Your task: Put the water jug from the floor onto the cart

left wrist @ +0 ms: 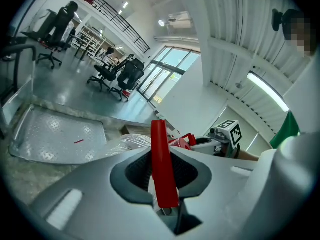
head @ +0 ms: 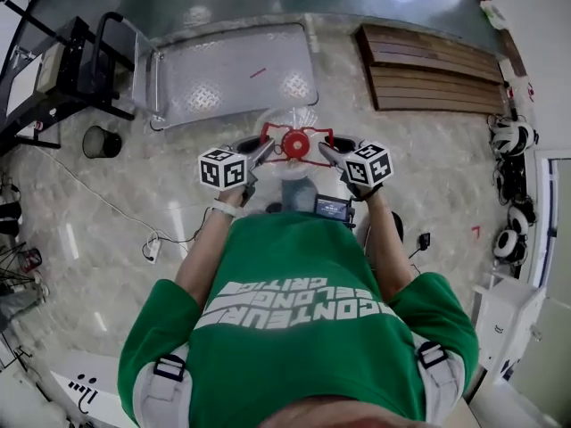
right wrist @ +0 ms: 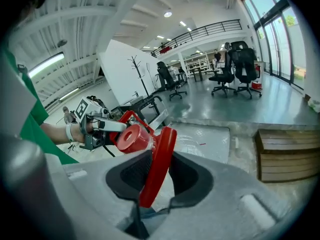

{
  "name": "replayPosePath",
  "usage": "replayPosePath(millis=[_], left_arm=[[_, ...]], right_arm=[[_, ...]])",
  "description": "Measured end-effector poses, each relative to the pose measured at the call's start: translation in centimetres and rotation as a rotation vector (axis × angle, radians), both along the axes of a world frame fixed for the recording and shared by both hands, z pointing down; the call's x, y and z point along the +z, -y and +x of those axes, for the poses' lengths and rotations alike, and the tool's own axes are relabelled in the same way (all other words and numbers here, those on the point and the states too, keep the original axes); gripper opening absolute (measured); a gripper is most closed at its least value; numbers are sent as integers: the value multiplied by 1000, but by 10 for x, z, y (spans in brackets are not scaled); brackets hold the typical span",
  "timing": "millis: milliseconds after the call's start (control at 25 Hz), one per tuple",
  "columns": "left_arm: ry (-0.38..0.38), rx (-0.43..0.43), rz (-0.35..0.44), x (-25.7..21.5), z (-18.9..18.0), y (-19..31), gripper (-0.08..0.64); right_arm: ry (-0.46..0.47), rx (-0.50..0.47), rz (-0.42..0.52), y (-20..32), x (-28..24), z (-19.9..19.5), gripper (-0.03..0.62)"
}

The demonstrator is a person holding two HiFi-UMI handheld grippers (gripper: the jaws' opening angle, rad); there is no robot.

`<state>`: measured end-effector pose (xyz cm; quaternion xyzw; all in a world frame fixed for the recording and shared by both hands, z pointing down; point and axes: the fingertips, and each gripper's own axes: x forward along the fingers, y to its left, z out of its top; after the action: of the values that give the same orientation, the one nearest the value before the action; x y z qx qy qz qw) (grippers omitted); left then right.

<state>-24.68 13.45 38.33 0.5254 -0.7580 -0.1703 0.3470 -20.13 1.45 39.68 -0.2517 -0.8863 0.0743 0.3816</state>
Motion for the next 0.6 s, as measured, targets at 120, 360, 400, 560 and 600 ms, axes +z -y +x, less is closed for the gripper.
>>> replayPosePath(millis=[120,360,400,560,600], left_arm=[[-14,-39,-16,9,-29,5,86],[-41,-107,-35,12,-78,29,86],[-48,-118,-36,12,-86,33,86],[-72,-160,-27,9,-117,54,86],[-75,-168,-27,9,-123,59,84]], right_arm=[[-7,-42,-12,5,9,-34,94],[-31,-104,-19,30,15,-89,97],[-33,-111,-25,35,15,-97,97],[-34,-126,-42,56,13,-132,95],[-33,-129,-45,61,12,-140,95]])
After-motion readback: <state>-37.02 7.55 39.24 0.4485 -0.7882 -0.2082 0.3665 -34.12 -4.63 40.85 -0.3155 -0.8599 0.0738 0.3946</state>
